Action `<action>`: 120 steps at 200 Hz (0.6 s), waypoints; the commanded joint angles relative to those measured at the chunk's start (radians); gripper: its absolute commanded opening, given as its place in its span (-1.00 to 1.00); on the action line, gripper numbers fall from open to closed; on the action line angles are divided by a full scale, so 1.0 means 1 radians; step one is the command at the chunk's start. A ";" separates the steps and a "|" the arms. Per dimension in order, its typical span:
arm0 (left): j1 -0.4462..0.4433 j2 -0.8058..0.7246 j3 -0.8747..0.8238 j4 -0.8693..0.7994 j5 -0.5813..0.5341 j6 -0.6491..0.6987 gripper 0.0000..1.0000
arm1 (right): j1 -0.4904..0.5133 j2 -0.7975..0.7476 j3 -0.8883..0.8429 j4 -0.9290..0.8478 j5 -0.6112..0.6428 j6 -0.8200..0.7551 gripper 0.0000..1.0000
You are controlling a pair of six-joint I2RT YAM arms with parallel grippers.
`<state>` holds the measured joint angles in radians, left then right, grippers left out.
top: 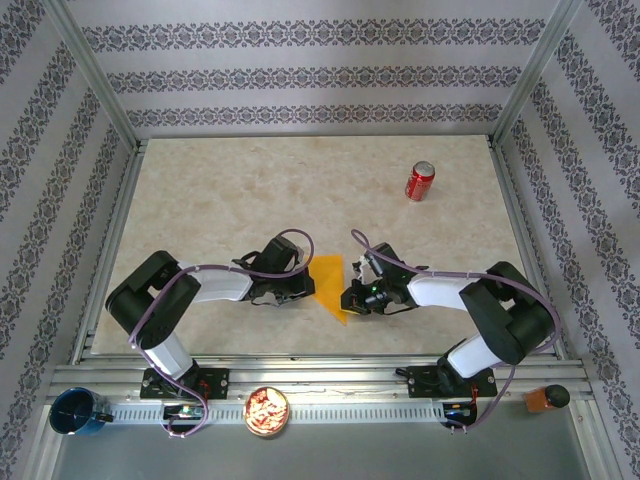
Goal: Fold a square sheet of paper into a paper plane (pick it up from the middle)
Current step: Third fold the triangle at the center of the table.
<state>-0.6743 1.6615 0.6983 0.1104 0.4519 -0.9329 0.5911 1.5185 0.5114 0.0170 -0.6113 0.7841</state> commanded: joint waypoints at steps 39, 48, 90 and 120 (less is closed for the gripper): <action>-0.014 -0.041 0.069 -0.025 0.091 0.033 -0.85 | 0.001 0.030 -0.008 -0.038 0.050 -0.041 -0.88; -0.019 -0.021 0.060 0.004 0.102 0.019 -0.86 | 0.001 0.031 -0.007 -0.039 0.048 -0.040 -0.88; -0.023 0.059 -0.020 0.170 0.078 -0.069 -0.90 | 0.000 0.021 -0.013 -0.046 0.056 -0.042 -0.88; -0.020 0.065 -0.080 0.198 0.023 -0.062 -0.91 | -0.001 0.026 -0.022 -0.051 0.061 -0.045 -0.89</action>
<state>-0.6857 1.7164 0.6724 0.2543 0.5224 -0.9779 0.5911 1.5196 0.5114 0.0189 -0.6117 0.7589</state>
